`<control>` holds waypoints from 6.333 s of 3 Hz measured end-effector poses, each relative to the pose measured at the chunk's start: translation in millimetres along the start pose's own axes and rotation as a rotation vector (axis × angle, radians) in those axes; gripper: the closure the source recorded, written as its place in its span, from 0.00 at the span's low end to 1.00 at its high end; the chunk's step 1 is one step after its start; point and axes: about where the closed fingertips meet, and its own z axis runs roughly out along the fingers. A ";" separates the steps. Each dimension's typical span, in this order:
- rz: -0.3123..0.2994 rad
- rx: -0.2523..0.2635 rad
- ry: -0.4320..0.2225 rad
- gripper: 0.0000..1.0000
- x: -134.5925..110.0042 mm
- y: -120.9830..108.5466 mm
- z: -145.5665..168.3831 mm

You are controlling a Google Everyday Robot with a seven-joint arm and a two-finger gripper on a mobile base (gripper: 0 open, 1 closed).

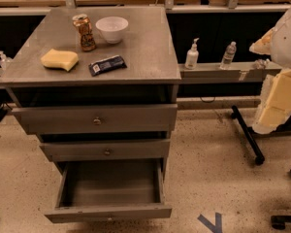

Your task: Place rxbar blueberry into bottom drawer

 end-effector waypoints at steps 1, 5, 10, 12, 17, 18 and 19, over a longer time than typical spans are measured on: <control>0.000 0.000 0.000 0.00 0.0 0.0 0.0; -0.449 0.026 -0.071 0.00 -174.4 -105.8 29.3; -0.537 -0.160 -0.076 0.00 -306.8 -157.9 211.8; -0.492 -0.197 -0.055 0.01 -313.3 -174.5 261.3; -0.473 -0.284 -0.060 0.24 -326.1 -139.2 265.5; -0.454 -0.315 -0.053 0.25 -318.9 -122.3 264.7; -0.457 -0.330 -0.053 0.31 -319.2 -118.4 273.4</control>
Offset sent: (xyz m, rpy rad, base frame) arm 0.0535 0.0245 0.0022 -0.0295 -0.0364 0.1239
